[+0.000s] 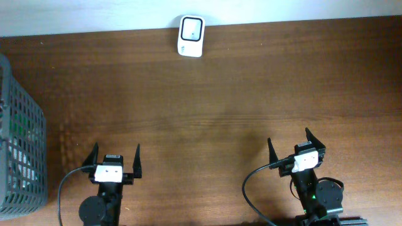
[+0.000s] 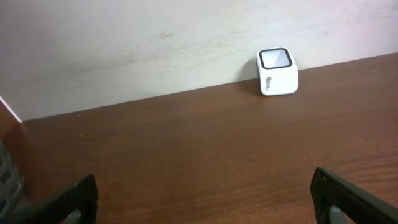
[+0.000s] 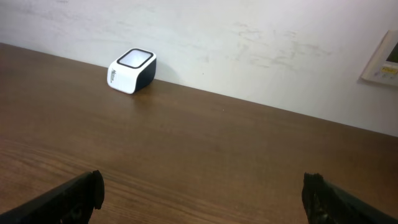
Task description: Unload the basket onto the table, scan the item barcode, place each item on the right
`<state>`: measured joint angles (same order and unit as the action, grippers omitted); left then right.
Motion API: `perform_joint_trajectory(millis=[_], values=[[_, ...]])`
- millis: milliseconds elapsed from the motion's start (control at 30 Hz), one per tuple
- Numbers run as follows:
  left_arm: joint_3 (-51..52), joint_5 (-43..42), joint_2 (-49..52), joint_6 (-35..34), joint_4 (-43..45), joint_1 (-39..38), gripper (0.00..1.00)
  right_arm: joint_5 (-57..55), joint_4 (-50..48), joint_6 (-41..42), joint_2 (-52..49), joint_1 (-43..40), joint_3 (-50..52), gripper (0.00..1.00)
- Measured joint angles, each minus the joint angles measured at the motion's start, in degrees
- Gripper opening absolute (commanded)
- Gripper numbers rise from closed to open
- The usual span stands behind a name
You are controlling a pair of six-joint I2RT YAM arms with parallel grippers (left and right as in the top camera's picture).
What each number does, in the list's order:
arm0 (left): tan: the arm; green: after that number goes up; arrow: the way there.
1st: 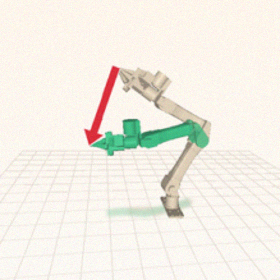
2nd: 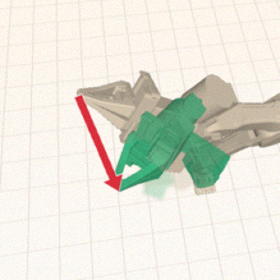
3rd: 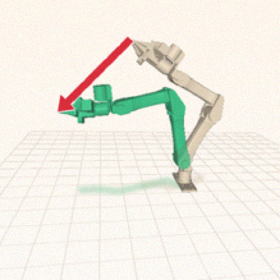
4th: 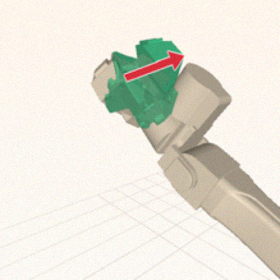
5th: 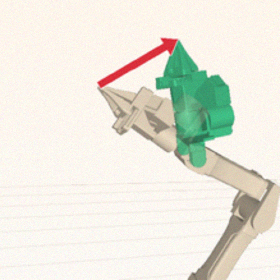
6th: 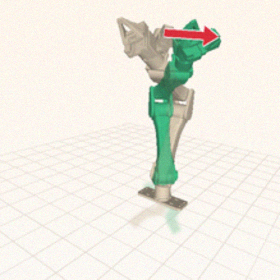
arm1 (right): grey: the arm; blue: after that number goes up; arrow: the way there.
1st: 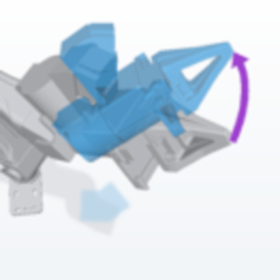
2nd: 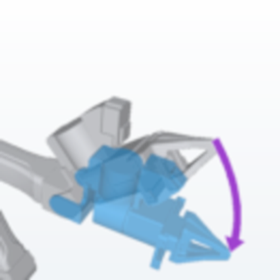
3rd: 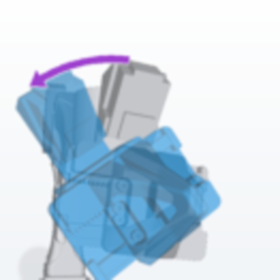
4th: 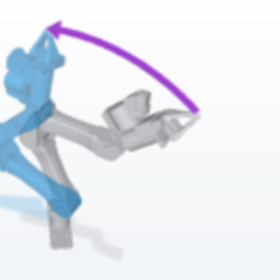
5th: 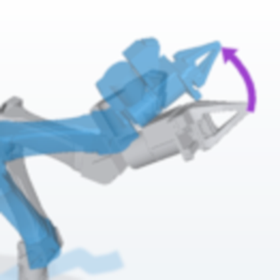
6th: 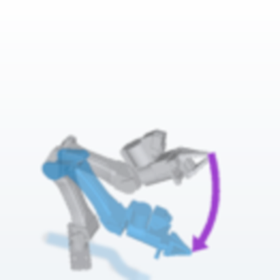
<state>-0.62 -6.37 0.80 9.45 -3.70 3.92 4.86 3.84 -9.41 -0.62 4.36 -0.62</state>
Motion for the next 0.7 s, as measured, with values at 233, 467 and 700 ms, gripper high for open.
perform_joint_trajectory(millis=[233,467,700], values=[[0.00,0.00,0.00,0.00,0.00,0.00,0.99,-2.69,0.22,0.00,-0.02,0.00,0.00,0.98],[0.00,0.00,0.00,0.00,0.02,0.00,0.99,-2.71,0.22,0.00,-0.02,0.00,0.00,0.98],[0.00,0.00,0.00,0.00,0.17,0.00,0.99,-2.71,0.22,0.02,0.00,0.00,0.00,0.98]])
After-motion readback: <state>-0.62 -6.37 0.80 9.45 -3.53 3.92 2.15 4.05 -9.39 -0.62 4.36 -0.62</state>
